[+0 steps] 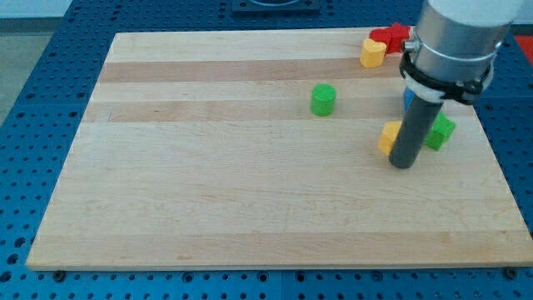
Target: Move the yellow hexagon closer to red star
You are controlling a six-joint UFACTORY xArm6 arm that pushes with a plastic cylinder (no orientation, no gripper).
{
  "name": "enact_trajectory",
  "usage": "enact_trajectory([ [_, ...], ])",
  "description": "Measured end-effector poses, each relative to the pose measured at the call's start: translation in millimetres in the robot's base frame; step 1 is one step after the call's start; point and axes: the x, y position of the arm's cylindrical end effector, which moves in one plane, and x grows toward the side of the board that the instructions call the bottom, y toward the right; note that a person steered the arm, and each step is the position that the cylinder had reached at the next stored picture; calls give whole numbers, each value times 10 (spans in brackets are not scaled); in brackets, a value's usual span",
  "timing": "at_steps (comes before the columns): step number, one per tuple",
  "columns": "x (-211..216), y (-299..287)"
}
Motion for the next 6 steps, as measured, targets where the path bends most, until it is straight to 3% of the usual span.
enact_trajectory([
  [4, -917, -23],
  [6, -1004, -265],
])
